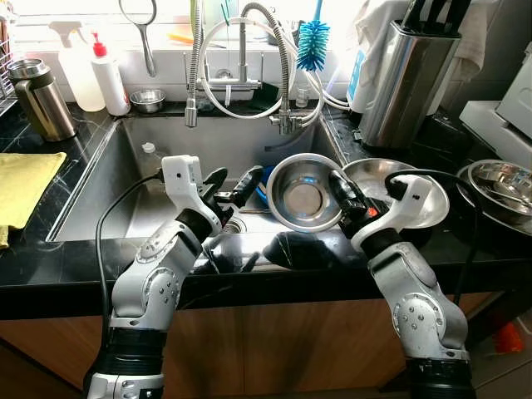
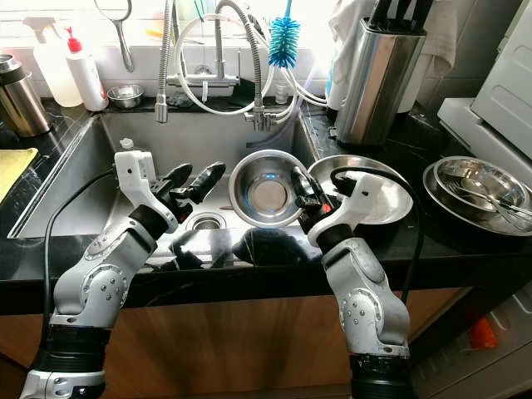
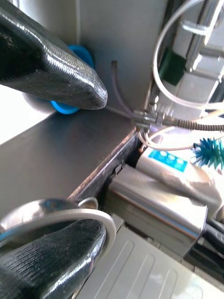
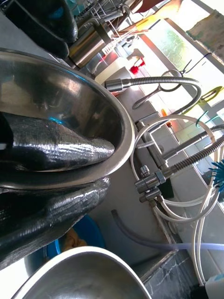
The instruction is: Kitchen organization
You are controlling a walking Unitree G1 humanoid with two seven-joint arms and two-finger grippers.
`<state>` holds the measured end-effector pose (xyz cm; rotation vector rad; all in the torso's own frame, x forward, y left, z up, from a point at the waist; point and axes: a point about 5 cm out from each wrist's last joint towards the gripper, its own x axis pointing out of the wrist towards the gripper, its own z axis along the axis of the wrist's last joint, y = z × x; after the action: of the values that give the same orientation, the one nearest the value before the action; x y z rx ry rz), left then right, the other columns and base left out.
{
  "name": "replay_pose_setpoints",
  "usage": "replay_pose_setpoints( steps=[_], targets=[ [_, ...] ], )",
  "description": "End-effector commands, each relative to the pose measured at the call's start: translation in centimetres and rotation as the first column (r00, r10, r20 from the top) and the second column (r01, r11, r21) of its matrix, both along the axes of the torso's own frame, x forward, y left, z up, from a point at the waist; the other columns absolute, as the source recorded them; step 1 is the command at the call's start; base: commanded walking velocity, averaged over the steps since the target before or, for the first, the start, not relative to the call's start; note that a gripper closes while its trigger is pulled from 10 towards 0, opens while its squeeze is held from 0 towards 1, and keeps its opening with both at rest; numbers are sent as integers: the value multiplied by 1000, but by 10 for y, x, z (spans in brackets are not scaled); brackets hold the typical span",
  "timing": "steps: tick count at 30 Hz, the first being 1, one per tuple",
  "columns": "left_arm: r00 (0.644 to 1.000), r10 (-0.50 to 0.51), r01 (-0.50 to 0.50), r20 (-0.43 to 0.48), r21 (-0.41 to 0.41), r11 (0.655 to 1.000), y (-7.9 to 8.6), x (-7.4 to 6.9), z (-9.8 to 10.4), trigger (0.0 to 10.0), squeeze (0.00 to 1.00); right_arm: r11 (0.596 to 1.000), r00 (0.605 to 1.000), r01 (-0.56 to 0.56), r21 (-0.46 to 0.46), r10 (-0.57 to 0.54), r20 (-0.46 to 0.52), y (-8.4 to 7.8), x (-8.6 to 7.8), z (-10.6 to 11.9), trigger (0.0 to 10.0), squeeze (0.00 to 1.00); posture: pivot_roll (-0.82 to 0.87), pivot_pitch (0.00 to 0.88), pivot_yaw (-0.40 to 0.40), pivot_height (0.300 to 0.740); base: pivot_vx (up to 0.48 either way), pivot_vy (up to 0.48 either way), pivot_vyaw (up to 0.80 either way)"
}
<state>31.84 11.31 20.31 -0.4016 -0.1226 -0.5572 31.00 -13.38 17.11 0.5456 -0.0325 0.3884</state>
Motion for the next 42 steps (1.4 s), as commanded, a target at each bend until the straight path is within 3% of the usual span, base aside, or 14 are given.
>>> replay_pose_setpoints(
  steps=[1,10,13,25,33,42],
  targets=[
    [999,-47,47,23,15,999,-6,-3,6,10000,0,1000,1000,3,-4,-3,18,0,2,5,10000,0,-17,38,-39,740,0,0,0],
    [992,-125,124,27,58,991,-15,-9,5,10000,0,1000,1000,2,-7,-1,18,1,2,5,10000,0,-18,38,-39,740,0,0,0],
    [992,-123,120,22,109,987,-17,-9,2,10000,0,1000,1000,0,-8,0,21,1,3,5,10000,0,-18,38,-39,740,0,0,0],
    [991,-132,128,15,154,980,-23,-10,-1,10000,0,1000,1000,-2,-5,2,27,2,3,7,10000,0,-21,40,-39,740,0,0,0],
    [990,-141,139,-8,236,962,-26,-11,-8,10000,0,1000,1000,-6,-1,6,28,3,4,7,10000,0,-17,39,-39,740,0,0,0],
    [993,-114,118,-32,257,959,-26,-8,-13,10000,0,1000,1000,-9,-3,9,26,4,3,7,10000,0,-18,40,-40,740,0,0,0]
  ],
)
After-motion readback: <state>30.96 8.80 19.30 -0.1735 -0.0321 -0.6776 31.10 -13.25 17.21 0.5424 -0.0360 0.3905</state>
